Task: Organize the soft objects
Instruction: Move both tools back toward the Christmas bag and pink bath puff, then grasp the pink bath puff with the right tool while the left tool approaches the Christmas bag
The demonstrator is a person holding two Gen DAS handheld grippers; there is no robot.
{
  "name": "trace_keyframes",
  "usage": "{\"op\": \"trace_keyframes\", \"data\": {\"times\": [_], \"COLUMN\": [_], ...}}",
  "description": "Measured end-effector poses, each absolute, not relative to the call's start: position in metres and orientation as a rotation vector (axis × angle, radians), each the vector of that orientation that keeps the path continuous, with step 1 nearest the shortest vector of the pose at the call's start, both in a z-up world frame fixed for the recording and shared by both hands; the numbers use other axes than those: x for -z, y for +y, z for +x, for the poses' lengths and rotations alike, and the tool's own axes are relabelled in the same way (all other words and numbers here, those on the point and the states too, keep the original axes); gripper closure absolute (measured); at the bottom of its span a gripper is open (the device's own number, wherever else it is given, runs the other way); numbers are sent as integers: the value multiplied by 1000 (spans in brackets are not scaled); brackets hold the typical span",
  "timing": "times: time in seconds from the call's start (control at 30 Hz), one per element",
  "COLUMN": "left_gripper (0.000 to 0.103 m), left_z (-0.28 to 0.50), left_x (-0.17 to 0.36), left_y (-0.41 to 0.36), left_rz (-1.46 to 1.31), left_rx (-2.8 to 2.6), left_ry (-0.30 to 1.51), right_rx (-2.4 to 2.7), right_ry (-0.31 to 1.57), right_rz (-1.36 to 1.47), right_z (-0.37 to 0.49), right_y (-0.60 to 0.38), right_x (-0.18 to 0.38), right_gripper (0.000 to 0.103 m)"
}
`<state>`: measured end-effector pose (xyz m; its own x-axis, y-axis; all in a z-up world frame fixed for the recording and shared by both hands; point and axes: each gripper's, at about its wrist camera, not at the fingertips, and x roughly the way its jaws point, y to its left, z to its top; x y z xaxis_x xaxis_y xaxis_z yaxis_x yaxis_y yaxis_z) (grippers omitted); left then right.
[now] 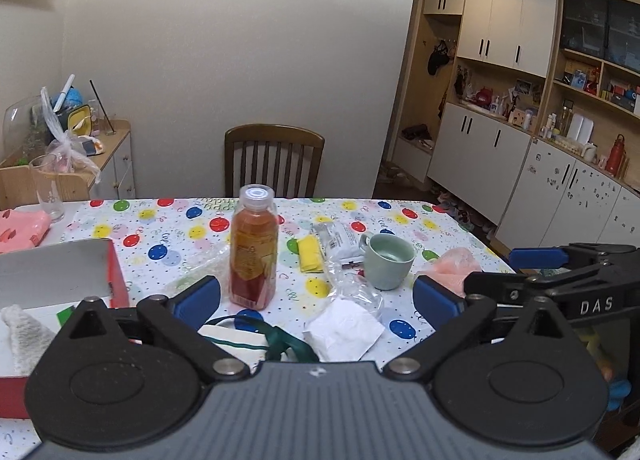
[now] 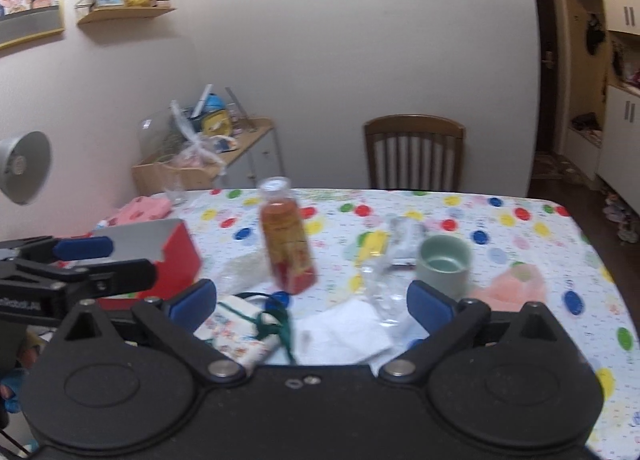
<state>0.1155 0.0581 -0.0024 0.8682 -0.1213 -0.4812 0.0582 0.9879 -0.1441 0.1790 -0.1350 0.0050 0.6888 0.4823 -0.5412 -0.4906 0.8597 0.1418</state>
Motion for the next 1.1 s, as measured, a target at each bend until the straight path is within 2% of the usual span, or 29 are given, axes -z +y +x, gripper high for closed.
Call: {"op": "trace_keyframes", "data": {"times": [0.37, 0.5, 1.1], "left_gripper": [0, 0, 0], "left_z": [133, 137, 169], "left_x": [37, 51, 152], "left_y": [50, 41, 50], "left_rz": [-221, -179, 29], "left_rx": [72, 20, -151], "left_ry": [554, 570, 860], "right_rx": [-341, -279, -180], "right_ry": [606, 608, 765], "right_rz": [-65, -74, -88], "right_z": [223, 247, 339], "right_y": [-204, -224, -242], "right_x": [37, 58, 126], "right_gripper": [1, 1, 2]}}
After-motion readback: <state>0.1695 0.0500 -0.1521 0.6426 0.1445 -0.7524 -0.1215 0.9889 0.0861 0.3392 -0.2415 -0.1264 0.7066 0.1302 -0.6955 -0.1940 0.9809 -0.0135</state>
